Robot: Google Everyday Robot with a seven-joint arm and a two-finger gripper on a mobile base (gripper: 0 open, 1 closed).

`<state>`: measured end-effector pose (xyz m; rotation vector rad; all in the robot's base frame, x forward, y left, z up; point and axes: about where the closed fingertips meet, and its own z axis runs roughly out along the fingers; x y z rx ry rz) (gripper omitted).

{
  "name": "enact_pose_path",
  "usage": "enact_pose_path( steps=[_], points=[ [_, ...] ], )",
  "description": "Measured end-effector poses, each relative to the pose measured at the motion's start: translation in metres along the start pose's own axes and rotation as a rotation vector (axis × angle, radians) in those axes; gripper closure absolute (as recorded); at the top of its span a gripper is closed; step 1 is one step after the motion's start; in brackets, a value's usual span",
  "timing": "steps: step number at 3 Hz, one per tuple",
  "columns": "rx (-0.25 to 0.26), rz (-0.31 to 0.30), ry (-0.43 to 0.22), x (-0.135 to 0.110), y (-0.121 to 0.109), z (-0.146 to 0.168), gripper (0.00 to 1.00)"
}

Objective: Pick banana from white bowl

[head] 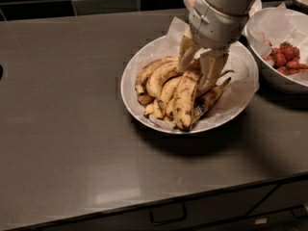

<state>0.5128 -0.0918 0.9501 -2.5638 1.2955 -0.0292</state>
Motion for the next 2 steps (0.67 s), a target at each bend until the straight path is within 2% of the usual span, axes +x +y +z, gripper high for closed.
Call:
enact_pose_path(
  steps=[1, 2],
  points=[
    [0.073, -0.034, 0.044, -0.015, 0.0, -0.026, 1.0],
    [0.124, -0.059, 0.075, -0.027, 0.004, -0.05, 1.0]
  ],
)
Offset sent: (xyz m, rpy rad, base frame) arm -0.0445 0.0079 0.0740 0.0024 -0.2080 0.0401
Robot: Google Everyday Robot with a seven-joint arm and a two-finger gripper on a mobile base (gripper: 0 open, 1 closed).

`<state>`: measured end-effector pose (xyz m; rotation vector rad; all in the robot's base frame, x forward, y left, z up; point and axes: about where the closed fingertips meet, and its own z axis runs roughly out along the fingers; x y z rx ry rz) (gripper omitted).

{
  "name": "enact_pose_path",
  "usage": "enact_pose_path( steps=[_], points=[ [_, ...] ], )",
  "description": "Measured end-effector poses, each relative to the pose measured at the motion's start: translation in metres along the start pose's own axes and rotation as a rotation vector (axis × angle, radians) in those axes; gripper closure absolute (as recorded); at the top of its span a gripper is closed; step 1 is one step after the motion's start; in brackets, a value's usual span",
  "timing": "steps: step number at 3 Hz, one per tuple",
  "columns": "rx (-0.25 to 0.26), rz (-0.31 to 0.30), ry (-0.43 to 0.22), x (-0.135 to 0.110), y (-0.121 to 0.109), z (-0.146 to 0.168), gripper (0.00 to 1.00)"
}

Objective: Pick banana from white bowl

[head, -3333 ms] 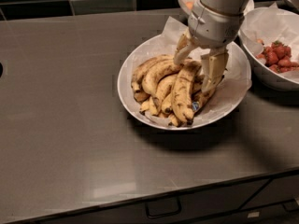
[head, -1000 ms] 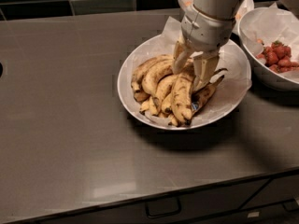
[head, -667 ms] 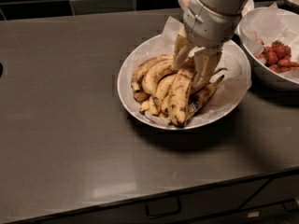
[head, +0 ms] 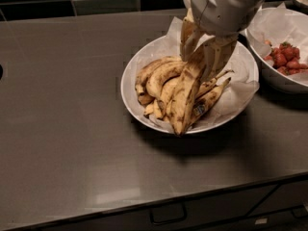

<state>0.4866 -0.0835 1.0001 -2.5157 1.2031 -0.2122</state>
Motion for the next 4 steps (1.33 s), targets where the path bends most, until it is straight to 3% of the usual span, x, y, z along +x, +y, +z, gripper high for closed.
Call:
enact_pose_path(
  steps=[1, 3, 4],
  points=[
    [0.038, -0.011, 0.016, -0.006, 0.002, -0.018, 1.0],
    [0.183, 0.002, -0.035, 0.004, 0.022, -0.041, 1.0],
    [0.228, 0.011, -0.039, 0.001, 0.024, -0.054, 1.0]
  ],
)
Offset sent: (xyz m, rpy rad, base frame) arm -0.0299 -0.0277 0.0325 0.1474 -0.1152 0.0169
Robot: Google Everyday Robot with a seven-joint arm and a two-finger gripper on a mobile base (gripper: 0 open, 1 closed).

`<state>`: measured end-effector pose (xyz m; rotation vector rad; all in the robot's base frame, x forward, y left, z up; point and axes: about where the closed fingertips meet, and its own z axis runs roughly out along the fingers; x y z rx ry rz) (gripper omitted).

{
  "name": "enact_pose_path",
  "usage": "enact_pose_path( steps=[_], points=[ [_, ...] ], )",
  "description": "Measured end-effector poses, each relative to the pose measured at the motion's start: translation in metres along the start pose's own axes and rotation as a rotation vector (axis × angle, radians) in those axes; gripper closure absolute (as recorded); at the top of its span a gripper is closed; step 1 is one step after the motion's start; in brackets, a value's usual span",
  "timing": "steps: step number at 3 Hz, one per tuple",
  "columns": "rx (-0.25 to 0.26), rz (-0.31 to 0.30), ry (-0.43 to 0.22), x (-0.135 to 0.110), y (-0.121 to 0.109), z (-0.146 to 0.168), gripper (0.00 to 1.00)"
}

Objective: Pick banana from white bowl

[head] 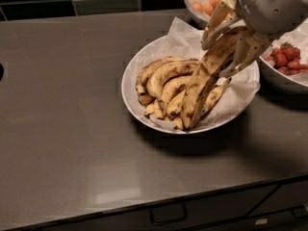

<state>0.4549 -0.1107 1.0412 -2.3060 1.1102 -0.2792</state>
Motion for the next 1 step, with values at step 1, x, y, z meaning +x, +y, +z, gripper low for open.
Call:
enact_pose_path(
  steps=[1],
  points=[
    [0.002, 0.0, 0.0, -0.0005, -0.0003, -0.0007, 1.0]
  ],
)
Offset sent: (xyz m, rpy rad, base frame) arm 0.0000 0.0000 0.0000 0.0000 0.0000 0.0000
